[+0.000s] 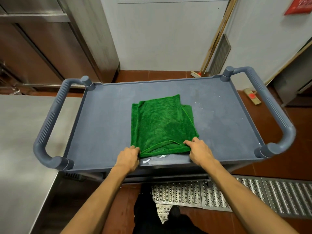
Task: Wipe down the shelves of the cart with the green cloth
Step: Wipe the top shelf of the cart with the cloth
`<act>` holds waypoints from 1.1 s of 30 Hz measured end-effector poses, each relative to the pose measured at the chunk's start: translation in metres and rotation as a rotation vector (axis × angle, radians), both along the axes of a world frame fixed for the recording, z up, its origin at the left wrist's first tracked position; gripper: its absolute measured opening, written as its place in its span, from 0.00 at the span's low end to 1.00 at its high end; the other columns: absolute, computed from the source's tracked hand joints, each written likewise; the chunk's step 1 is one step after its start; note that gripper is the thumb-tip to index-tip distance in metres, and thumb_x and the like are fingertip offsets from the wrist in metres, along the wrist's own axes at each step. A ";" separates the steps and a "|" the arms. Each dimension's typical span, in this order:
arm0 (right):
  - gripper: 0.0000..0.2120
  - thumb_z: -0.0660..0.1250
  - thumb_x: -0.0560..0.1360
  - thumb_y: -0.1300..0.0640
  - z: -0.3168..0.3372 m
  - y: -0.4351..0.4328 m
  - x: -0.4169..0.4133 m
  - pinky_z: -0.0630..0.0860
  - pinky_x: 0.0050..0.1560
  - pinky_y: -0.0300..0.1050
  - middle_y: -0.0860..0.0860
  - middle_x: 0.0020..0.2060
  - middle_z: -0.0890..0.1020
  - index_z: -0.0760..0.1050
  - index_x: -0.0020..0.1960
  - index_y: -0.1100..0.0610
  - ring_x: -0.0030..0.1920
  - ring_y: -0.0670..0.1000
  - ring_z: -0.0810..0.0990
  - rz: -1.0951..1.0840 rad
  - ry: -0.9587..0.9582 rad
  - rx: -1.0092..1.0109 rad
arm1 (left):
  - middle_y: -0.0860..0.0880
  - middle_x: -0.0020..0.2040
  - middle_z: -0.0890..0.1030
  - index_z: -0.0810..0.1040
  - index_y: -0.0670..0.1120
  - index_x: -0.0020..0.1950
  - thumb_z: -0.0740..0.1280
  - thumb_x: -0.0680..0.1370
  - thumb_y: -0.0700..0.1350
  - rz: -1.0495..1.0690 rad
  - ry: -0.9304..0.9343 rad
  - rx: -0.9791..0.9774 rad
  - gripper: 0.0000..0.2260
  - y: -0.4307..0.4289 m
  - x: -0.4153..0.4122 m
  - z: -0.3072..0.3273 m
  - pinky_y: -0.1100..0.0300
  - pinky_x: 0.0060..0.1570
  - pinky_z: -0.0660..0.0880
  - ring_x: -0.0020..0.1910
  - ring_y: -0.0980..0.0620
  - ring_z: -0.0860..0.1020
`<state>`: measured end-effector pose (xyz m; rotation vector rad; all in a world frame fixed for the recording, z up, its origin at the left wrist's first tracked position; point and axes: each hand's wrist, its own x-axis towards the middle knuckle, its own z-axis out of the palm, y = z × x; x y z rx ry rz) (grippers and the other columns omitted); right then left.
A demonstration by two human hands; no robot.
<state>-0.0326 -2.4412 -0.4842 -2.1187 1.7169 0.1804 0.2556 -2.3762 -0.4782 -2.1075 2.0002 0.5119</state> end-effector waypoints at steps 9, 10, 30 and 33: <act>0.28 0.58 0.76 0.65 0.000 0.014 -0.006 0.72 0.57 0.50 0.53 0.58 0.73 0.67 0.74 0.47 0.59 0.57 0.70 0.033 0.018 -0.016 | 0.43 0.57 0.77 0.76 0.43 0.61 0.60 0.78 0.38 0.035 0.084 -0.060 0.13 0.027 -0.004 -0.002 0.47 0.54 0.74 0.57 0.40 0.74; 0.28 0.58 0.77 0.65 -0.001 0.016 -0.008 0.72 0.57 0.50 0.53 0.58 0.73 0.67 0.74 0.47 0.59 0.57 0.70 0.045 0.020 -0.027 | 0.43 0.57 0.77 0.76 0.43 0.61 0.61 0.78 0.39 0.035 0.095 -0.069 0.13 0.029 -0.003 -0.001 0.47 0.54 0.74 0.57 0.40 0.74; 0.21 0.59 0.77 0.68 0.001 0.040 -0.028 0.60 0.75 0.49 0.52 0.76 0.64 0.70 0.69 0.60 0.77 0.53 0.60 0.063 -0.278 -0.067 | 0.48 0.39 0.76 0.67 0.47 0.59 0.59 0.83 0.46 0.133 0.509 -0.177 0.06 0.061 0.006 0.008 0.54 0.44 0.67 0.42 0.44 0.75; 0.22 0.58 0.78 0.65 0.005 0.047 -0.030 0.74 0.60 0.52 0.58 0.60 0.79 0.66 0.72 0.58 0.59 0.58 0.77 -0.005 -0.290 -0.001 | 0.49 0.36 0.74 0.67 0.46 0.60 0.58 0.84 0.46 0.195 0.545 -0.204 0.06 0.059 0.005 0.010 0.53 0.42 0.66 0.40 0.45 0.74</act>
